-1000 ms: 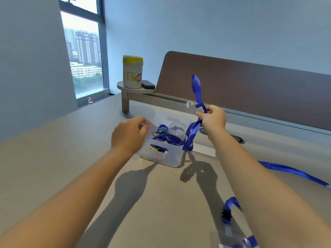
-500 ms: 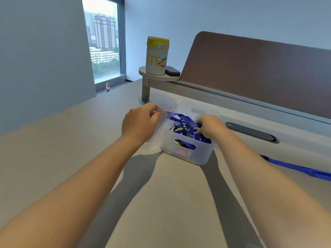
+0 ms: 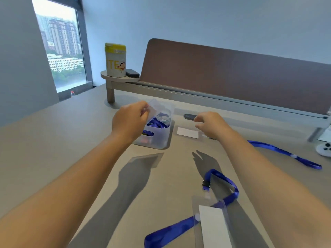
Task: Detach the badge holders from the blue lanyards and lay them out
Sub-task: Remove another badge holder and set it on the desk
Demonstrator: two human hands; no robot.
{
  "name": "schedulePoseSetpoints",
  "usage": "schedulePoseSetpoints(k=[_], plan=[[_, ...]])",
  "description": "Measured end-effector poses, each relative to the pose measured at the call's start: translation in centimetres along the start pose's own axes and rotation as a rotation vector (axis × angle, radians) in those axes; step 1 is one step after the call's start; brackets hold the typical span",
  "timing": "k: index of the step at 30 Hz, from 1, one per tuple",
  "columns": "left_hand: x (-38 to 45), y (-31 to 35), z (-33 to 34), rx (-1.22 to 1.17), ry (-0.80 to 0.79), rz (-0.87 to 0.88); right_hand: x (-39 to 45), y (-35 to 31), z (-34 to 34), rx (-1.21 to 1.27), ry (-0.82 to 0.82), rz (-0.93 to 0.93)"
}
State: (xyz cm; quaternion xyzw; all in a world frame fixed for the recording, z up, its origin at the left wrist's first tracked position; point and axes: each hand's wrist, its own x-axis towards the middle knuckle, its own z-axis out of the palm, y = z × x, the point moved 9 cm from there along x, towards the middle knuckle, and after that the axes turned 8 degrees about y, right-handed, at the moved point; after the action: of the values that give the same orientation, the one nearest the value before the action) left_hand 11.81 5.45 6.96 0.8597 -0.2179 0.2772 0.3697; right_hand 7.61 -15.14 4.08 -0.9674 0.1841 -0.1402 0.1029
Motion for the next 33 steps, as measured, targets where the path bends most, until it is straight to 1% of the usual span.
schedulePoseSetpoints(k=[4, 9, 13, 17, 19, 24, 27, 31, 33], plan=[[-2.5, 5.6, 2.0, -0.076, -0.058, 0.128, -5.1, 5.7, -1.4, 0.009, -0.012, 0.118], [-7.3, 12.3, 5.7, -0.094, -0.14, 0.319, -10.8, 14.1, -1.7, 0.027, -0.015, 0.301], [-10.7, 15.5, 9.5, -0.12, -0.244, 0.384, -14.3, 20.1, -0.8, -0.014, -0.063, 0.413], [-12.2, 17.9, 12.0, -0.115, -0.287, 0.429, -15.9, 24.0, 0.5, -0.099, -0.137, 0.461], [-12.2, 18.2, 12.5, -0.099, -0.29, 0.423, -16.0, 24.8, 1.3, -0.16, -0.156, 0.427], [-12.4, 18.5, 14.1, -0.072, -0.327, 0.413, -15.6, 25.5, 1.9, -0.228, -0.094, 0.388], [-12.2, 18.7, 14.5, -0.058, -0.325, 0.414, -14.7, 25.5, 1.5, -0.198, -0.064, 0.352], [-11.8, 19.2, 14.9, -0.052, -0.344, 0.41, -14.4, 25.6, 0.9, -0.156, -0.041, 0.361], [-11.6, 19.3, 15.0, -0.044, -0.345, 0.411, -14.1, 25.7, 0.3, -0.121, 0.01, 0.359]])
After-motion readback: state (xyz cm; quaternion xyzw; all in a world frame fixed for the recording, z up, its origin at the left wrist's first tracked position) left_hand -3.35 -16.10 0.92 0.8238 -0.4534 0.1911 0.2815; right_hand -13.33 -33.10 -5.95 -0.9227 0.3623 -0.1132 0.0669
